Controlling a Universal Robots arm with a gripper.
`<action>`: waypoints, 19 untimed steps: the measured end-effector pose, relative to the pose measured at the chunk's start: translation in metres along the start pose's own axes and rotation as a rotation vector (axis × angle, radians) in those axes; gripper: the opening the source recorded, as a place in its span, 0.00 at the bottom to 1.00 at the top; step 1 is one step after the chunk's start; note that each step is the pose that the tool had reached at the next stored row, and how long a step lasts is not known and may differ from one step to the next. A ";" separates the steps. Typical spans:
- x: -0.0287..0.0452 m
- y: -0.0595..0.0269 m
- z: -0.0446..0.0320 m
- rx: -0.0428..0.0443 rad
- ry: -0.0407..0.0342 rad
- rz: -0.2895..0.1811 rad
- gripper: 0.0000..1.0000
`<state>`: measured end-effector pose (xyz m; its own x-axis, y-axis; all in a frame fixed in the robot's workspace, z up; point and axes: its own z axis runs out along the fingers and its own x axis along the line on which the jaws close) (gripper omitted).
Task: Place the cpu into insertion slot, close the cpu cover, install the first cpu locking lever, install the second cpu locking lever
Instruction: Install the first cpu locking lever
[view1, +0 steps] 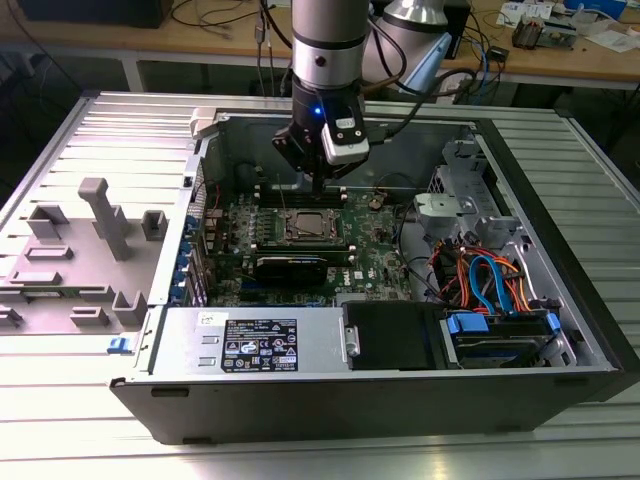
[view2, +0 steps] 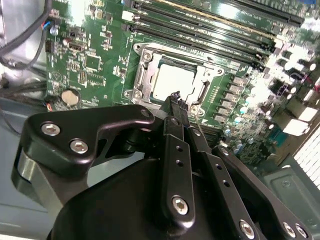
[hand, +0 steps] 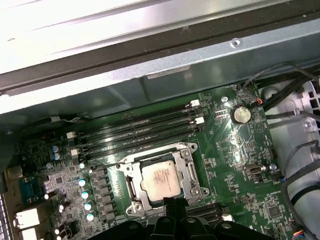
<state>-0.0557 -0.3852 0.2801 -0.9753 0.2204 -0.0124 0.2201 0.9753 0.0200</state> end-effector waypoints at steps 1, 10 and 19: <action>0.0000 0.0000 0.0001 -0.0002 0.0007 -0.029 0.11; 0.0148 -0.0034 0.0008 -0.0026 0.0020 -0.091 0.11; 0.0216 -0.0051 0.0022 -0.0043 0.0047 -0.220 0.11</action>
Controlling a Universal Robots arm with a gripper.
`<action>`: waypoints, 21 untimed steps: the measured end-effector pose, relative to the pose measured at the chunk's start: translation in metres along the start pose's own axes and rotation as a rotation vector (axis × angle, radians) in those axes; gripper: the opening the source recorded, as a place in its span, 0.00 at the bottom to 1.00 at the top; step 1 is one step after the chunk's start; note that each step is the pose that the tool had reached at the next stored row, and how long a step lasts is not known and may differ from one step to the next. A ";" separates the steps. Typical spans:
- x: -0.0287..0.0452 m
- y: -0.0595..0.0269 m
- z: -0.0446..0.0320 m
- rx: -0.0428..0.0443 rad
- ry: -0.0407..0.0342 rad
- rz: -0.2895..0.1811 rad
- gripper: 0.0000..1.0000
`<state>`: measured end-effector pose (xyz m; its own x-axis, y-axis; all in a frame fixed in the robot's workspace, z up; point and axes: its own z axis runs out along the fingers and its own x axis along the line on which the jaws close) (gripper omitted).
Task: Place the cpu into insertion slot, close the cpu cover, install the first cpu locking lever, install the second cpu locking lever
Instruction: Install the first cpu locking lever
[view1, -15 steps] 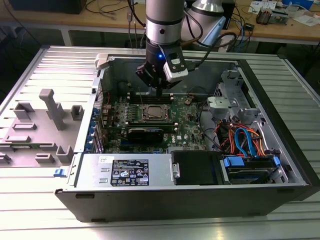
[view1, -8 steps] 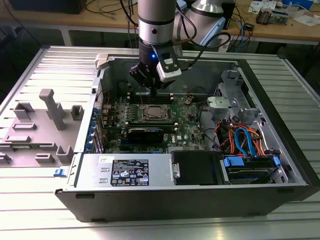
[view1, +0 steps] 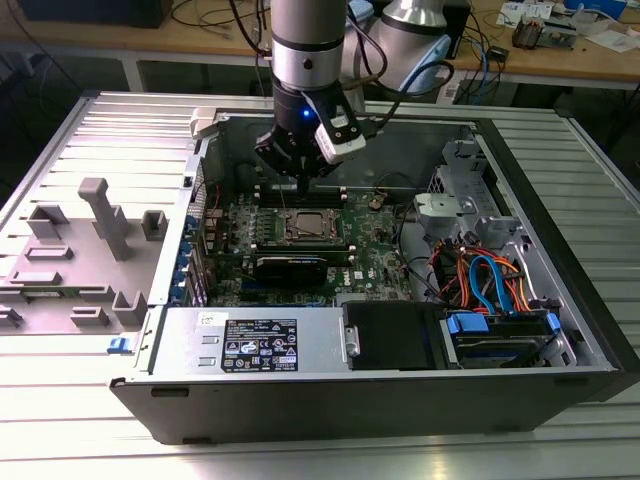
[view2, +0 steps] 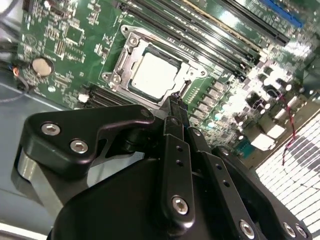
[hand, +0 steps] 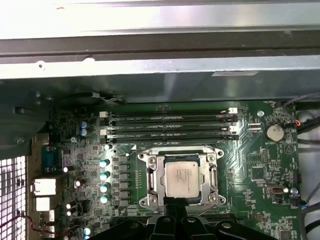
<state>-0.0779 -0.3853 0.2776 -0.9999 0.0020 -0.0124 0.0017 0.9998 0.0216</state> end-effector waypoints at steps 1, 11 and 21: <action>0.0032 0.0000 0.0000 -0.0002 0.0000 -0.004 0.11; 0.0228 -0.0001 0.0012 -0.0036 0.0016 -0.121 0.11; 0.0232 -0.0001 0.0012 -0.0035 0.0016 -0.121 0.11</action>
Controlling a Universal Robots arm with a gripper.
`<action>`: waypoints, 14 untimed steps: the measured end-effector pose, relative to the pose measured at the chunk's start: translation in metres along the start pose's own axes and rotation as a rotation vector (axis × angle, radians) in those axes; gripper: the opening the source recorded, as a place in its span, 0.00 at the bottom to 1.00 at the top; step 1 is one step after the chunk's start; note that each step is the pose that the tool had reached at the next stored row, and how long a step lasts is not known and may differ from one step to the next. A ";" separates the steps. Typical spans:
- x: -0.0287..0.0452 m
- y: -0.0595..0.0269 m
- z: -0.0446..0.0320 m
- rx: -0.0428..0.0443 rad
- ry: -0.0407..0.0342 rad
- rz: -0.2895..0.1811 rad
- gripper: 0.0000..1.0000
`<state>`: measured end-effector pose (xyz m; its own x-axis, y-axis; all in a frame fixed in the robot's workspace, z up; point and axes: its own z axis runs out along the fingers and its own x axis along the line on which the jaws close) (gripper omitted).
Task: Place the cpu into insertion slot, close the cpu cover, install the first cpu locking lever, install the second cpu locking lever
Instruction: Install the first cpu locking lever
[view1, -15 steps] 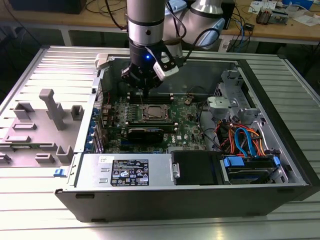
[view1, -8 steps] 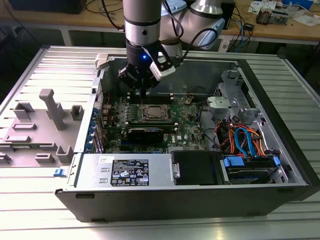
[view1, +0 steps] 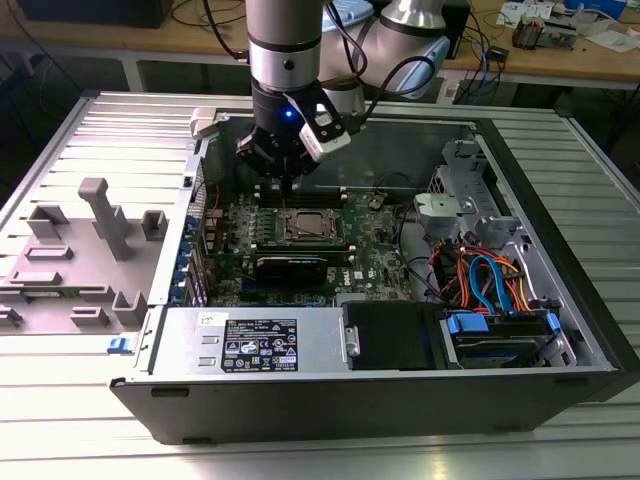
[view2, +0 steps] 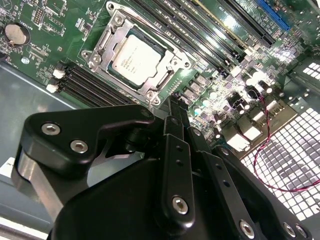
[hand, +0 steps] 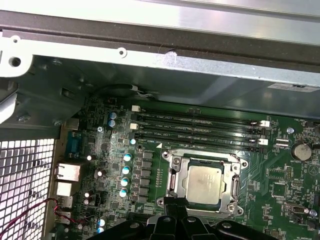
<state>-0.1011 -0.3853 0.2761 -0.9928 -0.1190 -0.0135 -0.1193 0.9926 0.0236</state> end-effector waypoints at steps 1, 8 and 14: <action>0.0007 0.0001 0.0000 -0.0001 -0.0001 0.000 0.11; 0.0158 0.0021 0.0003 -0.0001 -0.0006 -0.002 0.11; 0.0228 0.0056 0.0007 0.0000 -0.0006 -0.003 0.11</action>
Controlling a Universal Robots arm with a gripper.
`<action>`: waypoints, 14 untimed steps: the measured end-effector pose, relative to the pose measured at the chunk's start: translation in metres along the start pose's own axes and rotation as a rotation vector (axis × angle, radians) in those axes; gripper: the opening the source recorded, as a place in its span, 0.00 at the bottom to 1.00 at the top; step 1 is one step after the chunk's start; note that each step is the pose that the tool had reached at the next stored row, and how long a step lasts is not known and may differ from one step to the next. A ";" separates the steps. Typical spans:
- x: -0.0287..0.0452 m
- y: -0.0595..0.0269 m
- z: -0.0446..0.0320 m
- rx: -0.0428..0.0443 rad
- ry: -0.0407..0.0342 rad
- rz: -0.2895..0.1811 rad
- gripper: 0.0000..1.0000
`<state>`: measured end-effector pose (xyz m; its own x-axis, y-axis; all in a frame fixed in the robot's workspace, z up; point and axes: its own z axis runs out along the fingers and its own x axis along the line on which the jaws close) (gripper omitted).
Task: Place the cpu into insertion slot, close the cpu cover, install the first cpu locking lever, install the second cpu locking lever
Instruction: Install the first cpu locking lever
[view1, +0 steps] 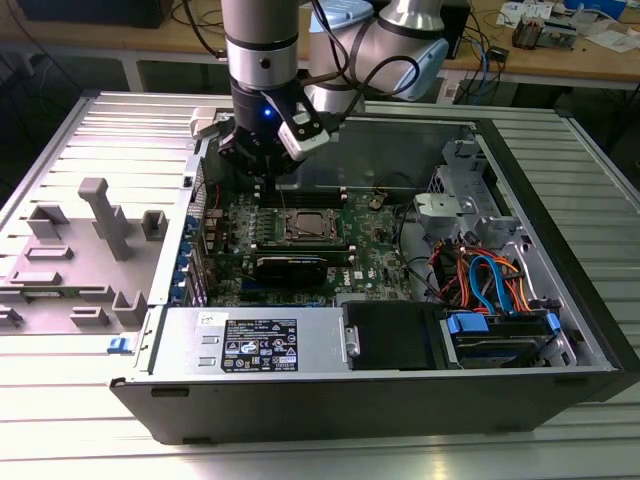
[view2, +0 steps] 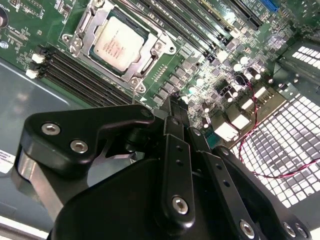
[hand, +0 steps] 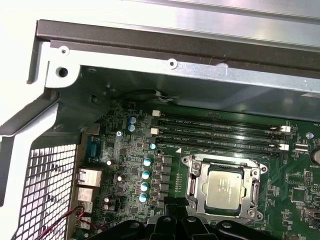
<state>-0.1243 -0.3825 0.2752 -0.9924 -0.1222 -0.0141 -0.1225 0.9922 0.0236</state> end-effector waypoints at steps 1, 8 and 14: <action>0.0001 0.0000 0.0000 0.0000 0.0000 0.000 0.11; 0.0004 0.0001 0.0001 0.0000 0.0000 0.000 0.11; 0.0013 0.0054 0.0018 -0.0001 -0.0002 -0.005 0.11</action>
<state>-0.1263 -0.3772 0.2735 -0.9918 -0.1271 -0.0144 -0.1274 0.9916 0.0236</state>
